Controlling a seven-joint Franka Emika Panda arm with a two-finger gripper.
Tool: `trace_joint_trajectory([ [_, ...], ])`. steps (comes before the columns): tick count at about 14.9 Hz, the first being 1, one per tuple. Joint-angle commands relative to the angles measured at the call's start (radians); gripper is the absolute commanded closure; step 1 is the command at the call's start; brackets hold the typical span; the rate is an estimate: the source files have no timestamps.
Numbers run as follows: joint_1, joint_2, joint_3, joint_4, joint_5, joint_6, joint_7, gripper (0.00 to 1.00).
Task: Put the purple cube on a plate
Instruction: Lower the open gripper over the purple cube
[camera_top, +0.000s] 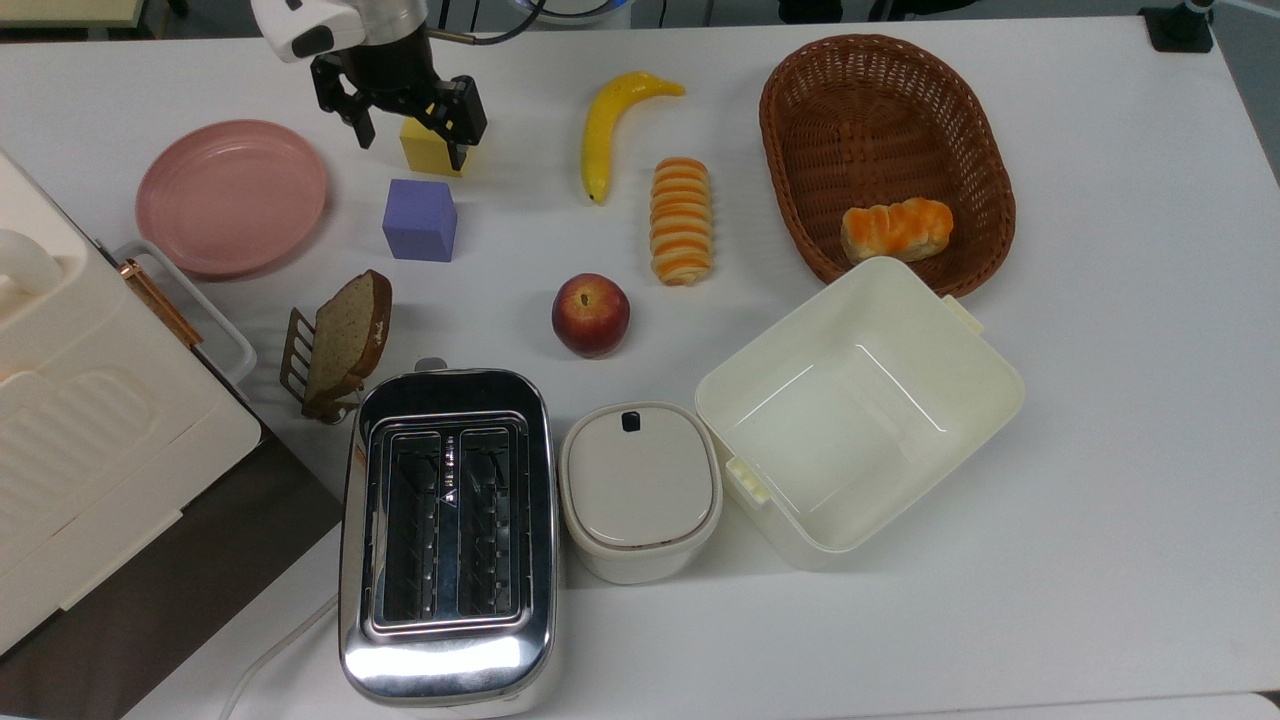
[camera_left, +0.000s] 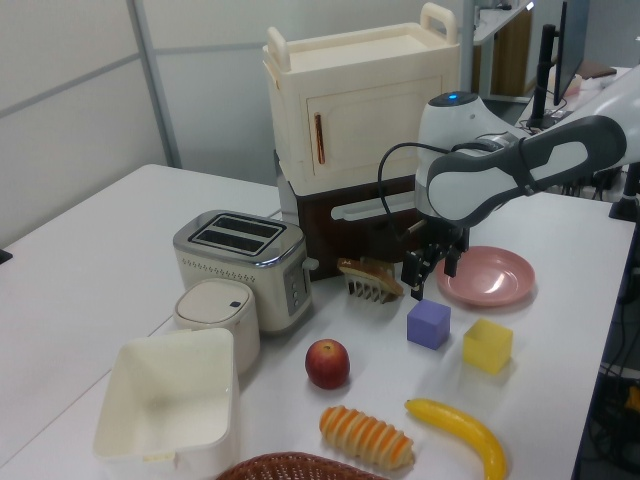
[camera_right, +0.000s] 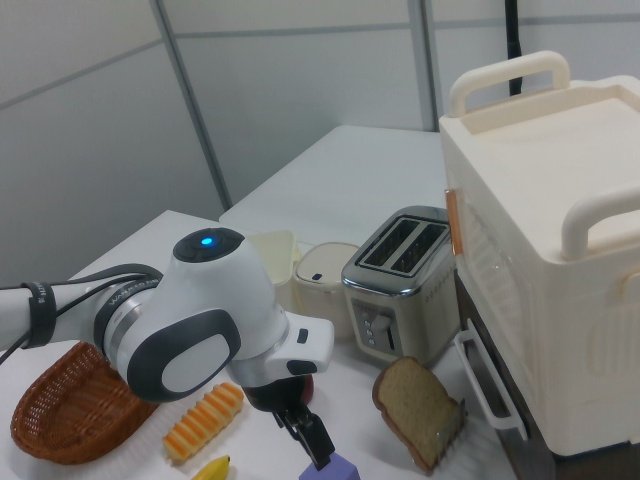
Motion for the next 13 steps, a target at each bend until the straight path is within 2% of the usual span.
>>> trace_joint_trajectory([
  [1, 0.04, -0.009, -0.04, -0.014, -0.01, 0.023, -0.013, 0.0],
  [6, 0.042, 0.1, -0.04, 0.013, -0.017, 0.023, -0.008, 0.0],
  [8, 0.039, 0.153, -0.04, 0.053, -0.018, 0.023, -0.007, 0.0],
  [10, 0.036, 0.208, -0.04, 0.087, -0.049, 0.028, -0.004, 0.0],
  [13, 0.036, 0.229, -0.04, 0.084, -0.06, 0.083, -0.004, 0.0],
])
